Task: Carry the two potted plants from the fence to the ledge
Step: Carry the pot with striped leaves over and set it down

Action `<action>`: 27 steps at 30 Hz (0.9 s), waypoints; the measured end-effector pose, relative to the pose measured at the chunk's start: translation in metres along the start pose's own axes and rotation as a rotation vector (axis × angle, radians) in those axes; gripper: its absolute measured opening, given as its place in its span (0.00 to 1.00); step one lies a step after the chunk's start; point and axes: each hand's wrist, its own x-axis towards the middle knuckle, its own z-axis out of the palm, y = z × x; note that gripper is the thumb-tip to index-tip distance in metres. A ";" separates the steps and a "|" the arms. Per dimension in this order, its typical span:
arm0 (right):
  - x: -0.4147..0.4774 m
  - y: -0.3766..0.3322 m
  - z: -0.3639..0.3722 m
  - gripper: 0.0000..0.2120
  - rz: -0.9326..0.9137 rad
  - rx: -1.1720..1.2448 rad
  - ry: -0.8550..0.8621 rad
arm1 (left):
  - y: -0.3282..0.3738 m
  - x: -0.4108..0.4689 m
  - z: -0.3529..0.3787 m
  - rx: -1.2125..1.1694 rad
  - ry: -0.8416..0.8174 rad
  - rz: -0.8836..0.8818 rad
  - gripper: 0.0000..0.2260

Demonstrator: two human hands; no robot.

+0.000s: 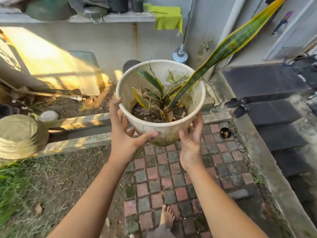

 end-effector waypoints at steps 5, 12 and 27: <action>0.075 0.093 -0.030 0.39 0.064 0.005 0.052 | -0.115 0.059 0.013 -0.004 -0.019 -0.083 0.49; 0.152 0.248 -0.110 0.44 0.034 0.043 0.166 | -0.296 0.107 0.046 0.011 -0.112 -0.099 0.46; 0.243 0.504 -0.321 0.45 0.012 -0.026 0.254 | -0.649 0.110 0.140 -0.028 -0.238 -0.048 0.48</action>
